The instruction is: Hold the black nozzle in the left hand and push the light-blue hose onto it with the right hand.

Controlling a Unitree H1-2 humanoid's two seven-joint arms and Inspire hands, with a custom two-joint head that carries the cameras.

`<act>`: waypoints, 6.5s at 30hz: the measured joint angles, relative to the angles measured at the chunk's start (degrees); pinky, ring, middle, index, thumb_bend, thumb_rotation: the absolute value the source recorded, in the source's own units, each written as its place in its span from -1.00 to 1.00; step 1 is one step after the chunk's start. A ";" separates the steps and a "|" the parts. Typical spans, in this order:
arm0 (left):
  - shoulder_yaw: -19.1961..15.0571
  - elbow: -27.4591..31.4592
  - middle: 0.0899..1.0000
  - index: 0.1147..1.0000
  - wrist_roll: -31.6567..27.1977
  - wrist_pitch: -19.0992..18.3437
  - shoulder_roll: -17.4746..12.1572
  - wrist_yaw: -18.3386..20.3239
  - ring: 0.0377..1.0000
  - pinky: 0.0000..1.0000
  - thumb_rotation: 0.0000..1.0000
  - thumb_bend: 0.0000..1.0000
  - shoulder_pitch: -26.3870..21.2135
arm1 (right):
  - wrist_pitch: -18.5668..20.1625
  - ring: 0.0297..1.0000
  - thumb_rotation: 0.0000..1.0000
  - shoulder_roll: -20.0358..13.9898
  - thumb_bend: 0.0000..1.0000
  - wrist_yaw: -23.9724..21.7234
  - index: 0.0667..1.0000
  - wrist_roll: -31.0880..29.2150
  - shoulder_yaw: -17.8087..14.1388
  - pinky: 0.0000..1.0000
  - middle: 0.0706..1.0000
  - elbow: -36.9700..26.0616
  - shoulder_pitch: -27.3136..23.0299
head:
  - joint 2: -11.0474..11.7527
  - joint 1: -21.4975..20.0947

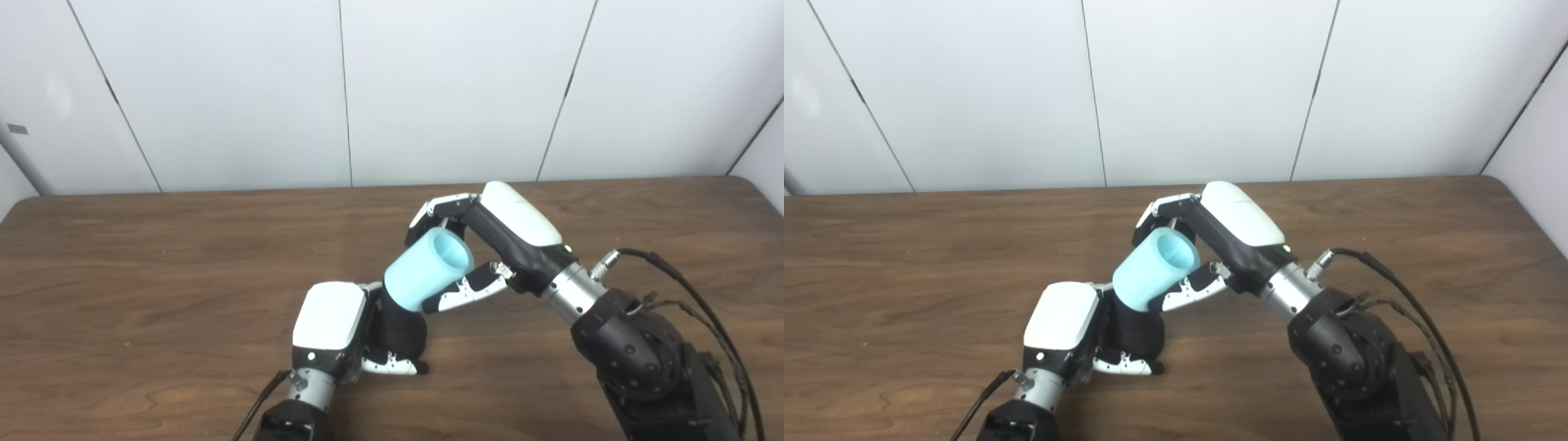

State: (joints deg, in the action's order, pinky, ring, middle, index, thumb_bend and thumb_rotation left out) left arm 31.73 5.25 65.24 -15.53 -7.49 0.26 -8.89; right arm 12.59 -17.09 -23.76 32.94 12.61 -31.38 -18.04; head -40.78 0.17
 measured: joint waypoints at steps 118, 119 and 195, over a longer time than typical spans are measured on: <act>5.75 0.62 -0.06 -0.18 5.93 -2.93 2.89 2.64 0.08 0.12 -1.00 0.04 0.04 | 13.60 -0.24 -1.00 -1.79 -0.02 -5.27 0.05 -14.09 -0.64 -0.40 -0.07 7.33 -1.29 | -3.52 -0.70; 5.75 0.63 -0.06 -0.18 5.93 -2.94 2.92 2.64 0.09 0.13 -1.00 0.04 0.08 | 13.71 -0.24 -1.00 -1.80 -0.02 -5.49 0.04 -14.19 -0.70 -0.40 -0.07 7.33 -1.30 | -3.60 -0.70; 6.18 0.72 -0.10 -0.17 6.44 -4.07 4.41 3.89 0.09 0.14 -1.00 0.05 0.05 | 13.80 0.97 -0.17 -12.85 0.88 -10.57 0.90 -12.03 0.83 0.77 0.97 3.24 0.17 | -4.04 -0.79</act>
State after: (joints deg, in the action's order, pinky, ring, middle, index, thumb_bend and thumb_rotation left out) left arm 37.91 5.97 71.67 -19.60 -3.08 4.16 -8.84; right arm 26.39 -29.94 -34.33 20.91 13.44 -28.14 -17.87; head -44.82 -0.62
